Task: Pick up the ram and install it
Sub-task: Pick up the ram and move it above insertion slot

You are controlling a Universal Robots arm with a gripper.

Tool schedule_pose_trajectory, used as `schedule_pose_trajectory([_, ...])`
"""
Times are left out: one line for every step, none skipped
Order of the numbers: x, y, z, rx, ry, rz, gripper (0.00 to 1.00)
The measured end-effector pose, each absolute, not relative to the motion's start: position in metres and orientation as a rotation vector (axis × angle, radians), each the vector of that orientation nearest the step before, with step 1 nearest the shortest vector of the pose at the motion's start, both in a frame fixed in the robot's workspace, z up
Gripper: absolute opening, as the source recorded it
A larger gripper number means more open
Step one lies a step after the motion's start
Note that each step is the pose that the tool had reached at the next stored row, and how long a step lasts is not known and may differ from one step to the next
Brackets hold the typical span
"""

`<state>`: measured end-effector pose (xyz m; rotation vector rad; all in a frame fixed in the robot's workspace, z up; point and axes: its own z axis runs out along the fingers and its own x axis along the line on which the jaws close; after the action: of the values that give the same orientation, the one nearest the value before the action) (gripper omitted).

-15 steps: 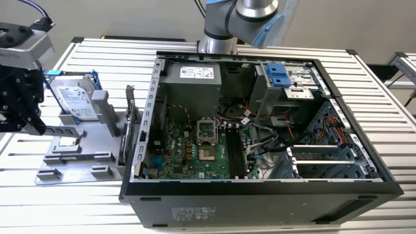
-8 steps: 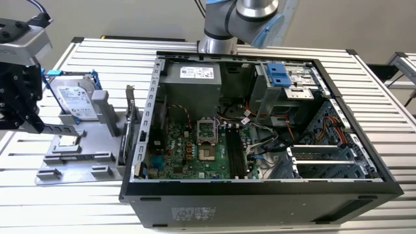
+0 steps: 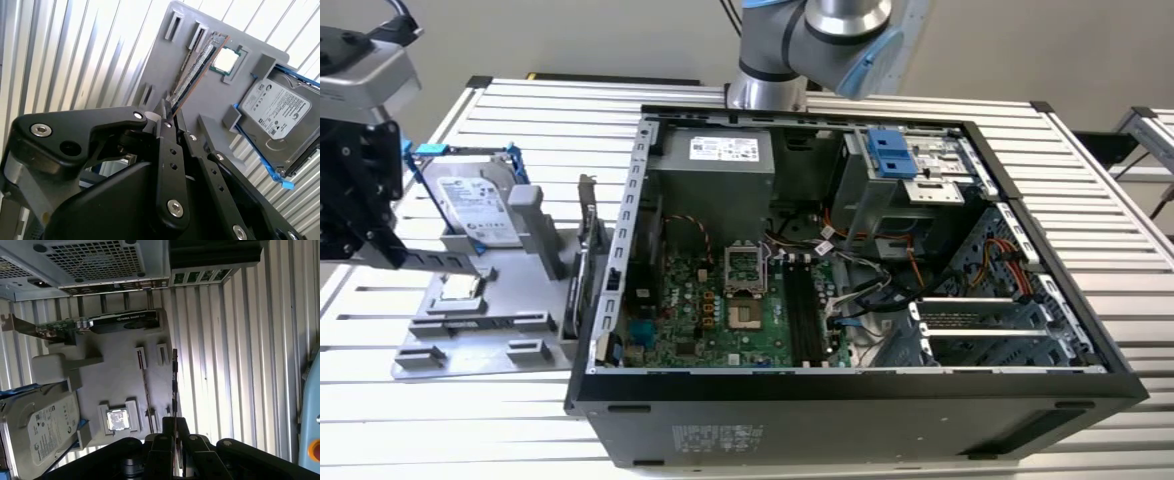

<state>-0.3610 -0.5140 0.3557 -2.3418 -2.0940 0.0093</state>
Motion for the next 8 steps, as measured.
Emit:
schedule_pose_trajectory([-0.361,-0.514,0.3565,-2.343,-2.093,0.009,0.0])
schedule_pose_trajectory([-0.361,-0.514,0.3574,-2.344,-2.092,0.01,0.0])
schedule_pose_trajectory([-0.3611,-0.514,0.3581,-2.345,-2.09,0.009,0.0])
schedule_pose_trajectory([-0.3611,-0.514,0.3589,-2.346,-2.089,0.009,0.0])
schedule_pose_trajectory([-0.361,-0.514,0.3597,-2.347,-2.088,0.009,0.0])
schedule_pose_trajectory([-0.3611,-0.514,0.3605,-2.348,-2.087,0.009,0.0])
schedule_pose_trajectory([-0.3611,-0.514,0.3613,-2.349,-2.085,0.009,0.0])
schedule_pose_trajectory([-0.3611,-0.514,0.3621,-2.35,-2.084,0.009,0.0])
